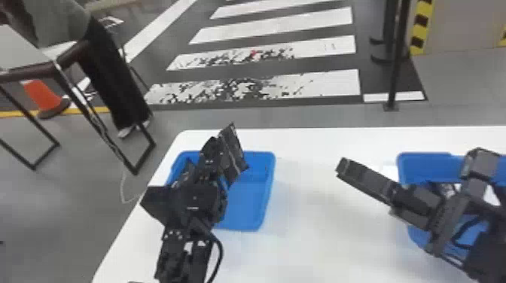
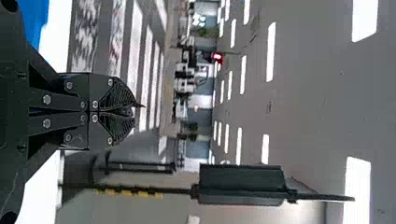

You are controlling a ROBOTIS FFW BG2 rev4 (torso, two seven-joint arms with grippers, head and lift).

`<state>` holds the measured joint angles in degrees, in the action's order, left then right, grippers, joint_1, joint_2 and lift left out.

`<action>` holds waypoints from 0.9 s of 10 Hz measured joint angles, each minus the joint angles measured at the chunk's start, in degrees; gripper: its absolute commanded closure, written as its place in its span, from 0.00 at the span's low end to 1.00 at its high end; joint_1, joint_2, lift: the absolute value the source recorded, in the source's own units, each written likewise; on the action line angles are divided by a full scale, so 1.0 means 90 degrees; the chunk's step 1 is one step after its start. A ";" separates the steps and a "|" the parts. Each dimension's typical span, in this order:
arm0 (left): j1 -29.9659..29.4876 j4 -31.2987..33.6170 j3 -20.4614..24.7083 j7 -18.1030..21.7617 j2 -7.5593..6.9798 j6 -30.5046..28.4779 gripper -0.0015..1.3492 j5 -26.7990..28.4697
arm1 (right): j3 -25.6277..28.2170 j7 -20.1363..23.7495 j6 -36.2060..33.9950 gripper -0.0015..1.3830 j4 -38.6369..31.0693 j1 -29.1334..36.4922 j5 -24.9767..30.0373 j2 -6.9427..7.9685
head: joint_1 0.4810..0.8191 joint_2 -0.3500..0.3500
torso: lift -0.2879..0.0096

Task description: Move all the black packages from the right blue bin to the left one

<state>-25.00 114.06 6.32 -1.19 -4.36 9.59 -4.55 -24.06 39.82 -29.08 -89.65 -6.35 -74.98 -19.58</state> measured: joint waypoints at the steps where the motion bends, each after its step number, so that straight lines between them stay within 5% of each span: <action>1: 0.0351 -0.0713 0.0196 -0.0204 0.0012 0.0345 0.46 0.0657 | -0.0004 0.0003 -0.0003 0.13 -0.0004 0.0013 -0.0009 -0.0010 | 0.63 1.00 | 0.52; 2: 0.0554 -0.1206 0.0362 -0.0245 0.0020 0.0524 0.07 0.0899 | -0.0004 0.0005 -0.0004 0.13 -0.0017 0.0022 -0.0013 -0.0019 | 0.63 1.00 | 0.52; 5: 0.0342 -0.1248 0.0480 -0.0106 0.0060 0.1519 0.10 0.0565 | 0.0265 -0.0035 0.0136 0.13 -0.0154 0.0145 0.0599 -0.0031 | 0.63 1.00 | 0.52; 7: -0.0200 -0.0286 0.0226 -0.0053 0.0077 0.1599 0.10 0.0258 | 0.1224 -0.0508 -0.0009 0.13 -0.0983 0.0561 0.2277 0.0023 | 0.63 0.99 | 0.52; 9: -0.0897 0.0778 -0.0071 0.0030 0.0063 0.1346 0.10 0.0087 | 0.2601 -0.1379 -0.0757 0.14 -0.2783 0.1456 0.4414 0.0251 | 0.63 0.85 | 0.52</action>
<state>-33.07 121.06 5.68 -0.92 -3.79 21.71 -3.77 -0.65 27.41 -35.89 -114.69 6.76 -35.25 -17.32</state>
